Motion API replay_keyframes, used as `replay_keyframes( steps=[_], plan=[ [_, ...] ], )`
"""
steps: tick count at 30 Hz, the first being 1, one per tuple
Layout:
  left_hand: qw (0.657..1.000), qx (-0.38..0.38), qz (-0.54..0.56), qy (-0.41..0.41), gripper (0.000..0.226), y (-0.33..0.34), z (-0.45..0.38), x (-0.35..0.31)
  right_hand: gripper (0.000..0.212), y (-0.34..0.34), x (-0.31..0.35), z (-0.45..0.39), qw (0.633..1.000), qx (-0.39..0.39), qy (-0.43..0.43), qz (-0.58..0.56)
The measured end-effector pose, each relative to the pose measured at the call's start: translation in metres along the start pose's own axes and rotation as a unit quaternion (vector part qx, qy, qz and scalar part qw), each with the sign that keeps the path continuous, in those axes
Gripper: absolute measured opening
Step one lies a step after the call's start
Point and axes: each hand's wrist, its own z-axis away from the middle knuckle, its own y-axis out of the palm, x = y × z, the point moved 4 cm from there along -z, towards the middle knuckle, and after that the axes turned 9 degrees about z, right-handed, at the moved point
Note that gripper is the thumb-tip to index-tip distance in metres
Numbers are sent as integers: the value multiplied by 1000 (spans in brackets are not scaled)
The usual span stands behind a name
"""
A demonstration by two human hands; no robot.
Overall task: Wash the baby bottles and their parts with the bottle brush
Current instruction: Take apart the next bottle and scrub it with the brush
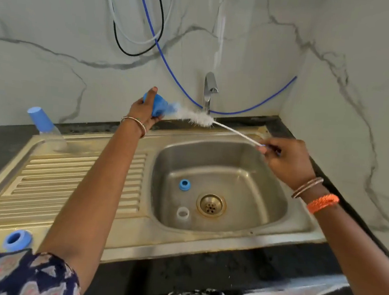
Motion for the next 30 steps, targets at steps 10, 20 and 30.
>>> replay_keyframes(
  steps=[10,20,30],
  plan=[
    [992,-35,113,-35,31,-12,1,26,14,12,12,20,990,-72,18,122],
    [955,-8,272,-122,15,-19,6,29,29,55,4,33,766,433,313,-358],
    [967,-60,207,-138,11,-23,9,45,20,12,14,26,966,-52,43,250]
  ],
)
